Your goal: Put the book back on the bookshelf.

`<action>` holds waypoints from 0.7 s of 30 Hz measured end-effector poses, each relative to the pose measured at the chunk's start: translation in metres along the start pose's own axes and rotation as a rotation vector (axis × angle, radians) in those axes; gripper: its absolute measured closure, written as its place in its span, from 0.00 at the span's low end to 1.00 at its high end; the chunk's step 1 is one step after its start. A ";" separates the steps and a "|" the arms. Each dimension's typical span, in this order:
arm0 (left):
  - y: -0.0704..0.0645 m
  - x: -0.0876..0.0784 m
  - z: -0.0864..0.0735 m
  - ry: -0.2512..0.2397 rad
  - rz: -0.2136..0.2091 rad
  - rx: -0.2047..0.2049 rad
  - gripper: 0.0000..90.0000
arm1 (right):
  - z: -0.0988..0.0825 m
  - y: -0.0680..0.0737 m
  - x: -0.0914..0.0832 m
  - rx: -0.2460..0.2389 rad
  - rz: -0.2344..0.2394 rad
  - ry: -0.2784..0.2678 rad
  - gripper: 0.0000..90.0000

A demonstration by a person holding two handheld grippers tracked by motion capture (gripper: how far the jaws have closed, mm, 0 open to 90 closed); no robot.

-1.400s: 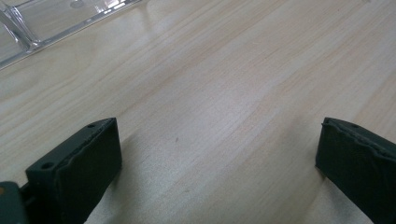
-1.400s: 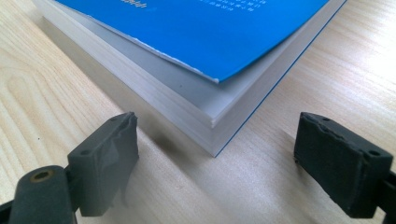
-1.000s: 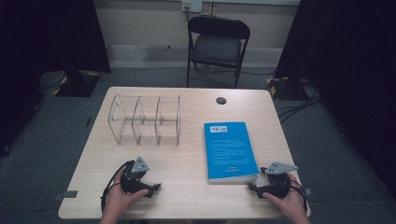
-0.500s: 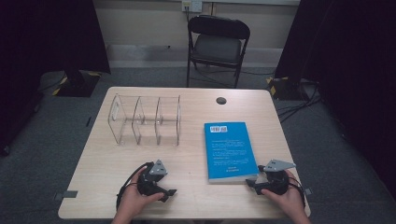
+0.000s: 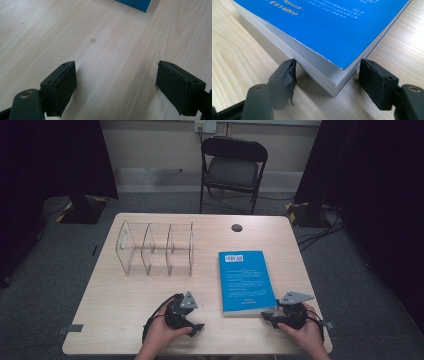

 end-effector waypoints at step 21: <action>-0.015 0.029 0.040 0.047 -0.028 0.055 0.19 | 0.002 0.000 -0.003 0.036 0.001 0.003 0.39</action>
Point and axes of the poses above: each handheld gripper's, and its own axes: x roughly forward along the jaws, z roughly out of its top, y roughly to its left, the point moved 1 cm from there along x, roughly forward along the jaws
